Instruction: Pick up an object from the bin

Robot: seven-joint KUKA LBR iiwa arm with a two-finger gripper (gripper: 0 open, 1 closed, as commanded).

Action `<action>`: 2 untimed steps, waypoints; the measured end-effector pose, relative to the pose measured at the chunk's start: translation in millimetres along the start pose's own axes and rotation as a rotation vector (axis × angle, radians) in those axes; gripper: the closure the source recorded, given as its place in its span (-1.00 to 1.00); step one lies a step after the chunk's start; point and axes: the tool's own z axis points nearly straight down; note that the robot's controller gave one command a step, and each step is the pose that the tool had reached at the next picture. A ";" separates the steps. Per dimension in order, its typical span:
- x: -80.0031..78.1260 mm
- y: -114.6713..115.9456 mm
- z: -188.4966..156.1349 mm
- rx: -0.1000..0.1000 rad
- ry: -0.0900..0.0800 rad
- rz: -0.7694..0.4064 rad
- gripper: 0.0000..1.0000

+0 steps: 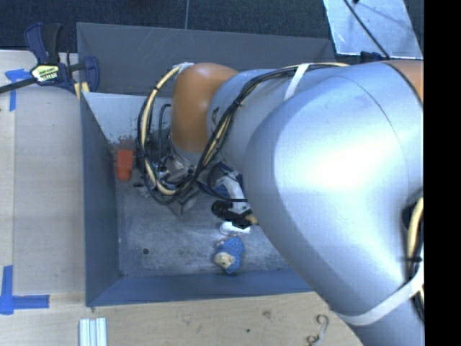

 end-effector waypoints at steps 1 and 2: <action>49.3 3.6 -2.5 -0.002 -0.014 -0.281 -1.00; 50.1 3.8 -2.4 -0.003 -0.012 -0.281 1.00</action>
Offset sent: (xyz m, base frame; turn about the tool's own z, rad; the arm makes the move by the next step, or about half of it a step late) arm -0.0227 0.0527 0.0012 -0.2847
